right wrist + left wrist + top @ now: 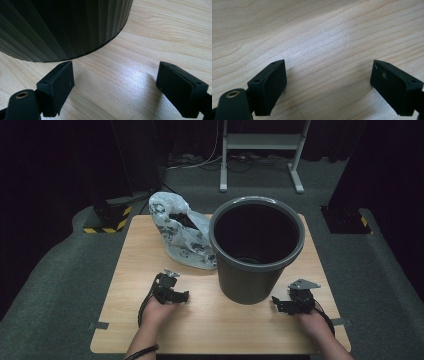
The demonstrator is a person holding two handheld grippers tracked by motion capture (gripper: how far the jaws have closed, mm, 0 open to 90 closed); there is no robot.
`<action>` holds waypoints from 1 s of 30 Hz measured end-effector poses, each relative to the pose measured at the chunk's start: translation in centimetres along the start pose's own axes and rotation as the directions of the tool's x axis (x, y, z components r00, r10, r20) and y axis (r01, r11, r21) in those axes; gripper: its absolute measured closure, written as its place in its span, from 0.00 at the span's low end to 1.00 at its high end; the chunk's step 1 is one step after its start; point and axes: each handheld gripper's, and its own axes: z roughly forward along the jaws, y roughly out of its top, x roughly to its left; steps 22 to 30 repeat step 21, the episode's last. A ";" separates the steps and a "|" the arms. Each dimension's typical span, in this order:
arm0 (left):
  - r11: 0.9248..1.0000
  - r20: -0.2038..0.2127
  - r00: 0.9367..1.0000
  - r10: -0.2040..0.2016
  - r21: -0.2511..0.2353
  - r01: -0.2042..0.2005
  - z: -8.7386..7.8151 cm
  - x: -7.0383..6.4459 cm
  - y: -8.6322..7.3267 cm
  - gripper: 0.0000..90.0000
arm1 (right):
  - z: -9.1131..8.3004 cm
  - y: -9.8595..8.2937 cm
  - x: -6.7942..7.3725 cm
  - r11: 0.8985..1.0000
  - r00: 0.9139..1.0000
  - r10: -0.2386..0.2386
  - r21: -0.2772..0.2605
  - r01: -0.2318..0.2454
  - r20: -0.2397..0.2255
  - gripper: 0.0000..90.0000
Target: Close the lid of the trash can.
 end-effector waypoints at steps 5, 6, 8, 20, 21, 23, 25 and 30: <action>0.986 0.013 1.000 0.016 -0.163 -0.014 0.4 0.1 -1.9 0.10 | 0.0 0.0 0.0 1.000 1.000 -0.002 -0.001 0.002 0.001 0.16; 0.986 0.012 1.000 0.013 -0.166 -0.011 0.4 0.1 -1.9 0.11 | 0.0 0.0 0.0 1.000 1.000 -0.003 -0.002 0.003 0.001 0.16; 0.985 0.001 1.000 0.001 -0.174 0.000 0.3 0.1 -1.9 0.14 | 0.0 0.0 0.0 1.000 1.000 0.001 -0.004 -0.001 0.002 0.16; 0.985 0.008 1.000 0.009 -0.172 -0.007 0.4 -0.1 -1.8 0.15 | 0.0 -0.1 0.1 1.000 1.000 0.004 -0.007 -0.004 0.005 0.15; 0.985 0.008 1.000 0.008 -0.173 -0.007 0.4 -0.1 -1.8 0.15 | 0.0 -0.1 0.1 1.000 1.000 0.004 -0.007 -0.004 0.006 0.15; 0.985 0.008 1.000 0.008 -0.173 -0.007 0.4 -0.1 -1.8 0.15 | 0.0 -0.1 0.1 1.000 1.000 0.004 -0.007 -0.004 0.006 0.15; 0.985 0.008 1.000 0.008 -0.173 -0.007 0.4 -0.1 -1.8 0.15 | 0.0 -0.1 0.1 1.000 1.000 0.004 -0.007 -0.004 0.006 0.15; 0.985 0.008 1.000 0.008 -0.173 -0.007 0.4 -0.1 -1.8 0.15 | 0.0 -0.1 0.1 1.000 1.000 0.004 -0.007 -0.004 0.006 0.15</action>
